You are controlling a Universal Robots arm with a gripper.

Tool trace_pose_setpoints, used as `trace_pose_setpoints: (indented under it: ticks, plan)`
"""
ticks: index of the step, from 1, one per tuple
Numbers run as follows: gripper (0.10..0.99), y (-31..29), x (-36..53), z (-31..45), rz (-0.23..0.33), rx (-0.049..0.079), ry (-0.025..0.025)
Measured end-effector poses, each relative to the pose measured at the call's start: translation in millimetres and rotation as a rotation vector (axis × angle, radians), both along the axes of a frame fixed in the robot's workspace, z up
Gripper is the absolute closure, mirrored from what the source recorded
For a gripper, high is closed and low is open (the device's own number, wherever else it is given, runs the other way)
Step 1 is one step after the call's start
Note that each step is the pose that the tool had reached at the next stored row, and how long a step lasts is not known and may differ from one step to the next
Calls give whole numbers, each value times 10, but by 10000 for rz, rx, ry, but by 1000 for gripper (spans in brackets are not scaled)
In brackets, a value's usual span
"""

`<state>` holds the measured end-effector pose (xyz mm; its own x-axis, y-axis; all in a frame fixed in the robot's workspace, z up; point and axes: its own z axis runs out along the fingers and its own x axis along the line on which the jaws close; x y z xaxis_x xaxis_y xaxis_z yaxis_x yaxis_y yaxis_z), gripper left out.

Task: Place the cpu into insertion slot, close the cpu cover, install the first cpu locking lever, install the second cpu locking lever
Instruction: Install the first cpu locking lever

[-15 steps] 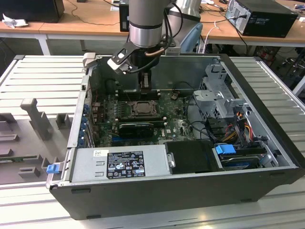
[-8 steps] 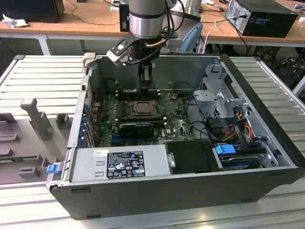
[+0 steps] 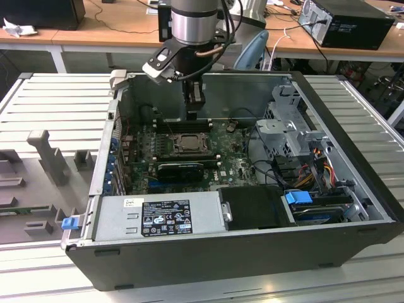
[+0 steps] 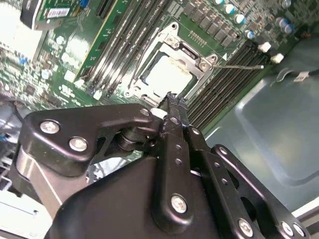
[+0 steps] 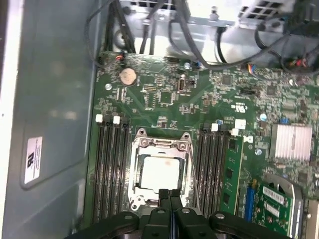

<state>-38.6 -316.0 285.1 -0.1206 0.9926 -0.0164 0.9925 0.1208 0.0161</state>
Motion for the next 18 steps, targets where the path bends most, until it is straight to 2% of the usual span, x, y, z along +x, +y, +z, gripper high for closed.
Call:
trace_pose_setpoints:
  ticks: [5, 12, 14, 18]
  plan:
    - [980, 0, 0, -9, 1379, 0, 0]
    - [980, 7, -1, -22, 2451, 0, 13]
    - [980, 12, -1, -28, 3178, -2, 15]
    - [980, 13, -1, -31, 4001, -3, 15]
